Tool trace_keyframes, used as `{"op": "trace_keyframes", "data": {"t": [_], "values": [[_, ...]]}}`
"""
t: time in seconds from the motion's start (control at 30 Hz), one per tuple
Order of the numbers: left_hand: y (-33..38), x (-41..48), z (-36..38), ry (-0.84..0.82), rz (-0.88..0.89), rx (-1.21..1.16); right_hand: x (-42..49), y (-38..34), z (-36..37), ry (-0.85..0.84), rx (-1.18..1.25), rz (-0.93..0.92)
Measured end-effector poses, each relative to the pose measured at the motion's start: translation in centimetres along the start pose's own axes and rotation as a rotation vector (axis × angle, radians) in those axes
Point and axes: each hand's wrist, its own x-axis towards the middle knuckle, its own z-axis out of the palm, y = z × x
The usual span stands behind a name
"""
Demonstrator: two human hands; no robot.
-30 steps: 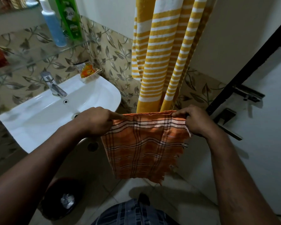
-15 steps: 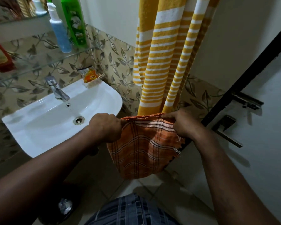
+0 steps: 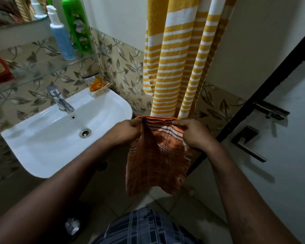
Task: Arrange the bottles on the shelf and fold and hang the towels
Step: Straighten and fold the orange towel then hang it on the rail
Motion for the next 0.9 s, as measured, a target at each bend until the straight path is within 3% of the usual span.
{"op": "trace_keyframes", "data": {"t": [0.3,0.53,0.73,0.9], "values": [[0.9,-0.4,4.3,0.075,-0.052,-0.206,-1.2,-2.6,5.8,0.003,0.292,-0.061],[-0.9,-1.2,6.2,0.208,0.093,-0.206,-2.7,-2.6,8.3,0.212,0.46,-0.072],[-1.6,-2.7,7.1,0.389,0.18,-0.134,-3.2,-1.9,9.2,0.339,0.421,-0.081],[-1.5,-3.4,7.2,0.488,0.166,-0.241,-3.7,-2.1,9.7,0.413,0.384,-0.13]]}}
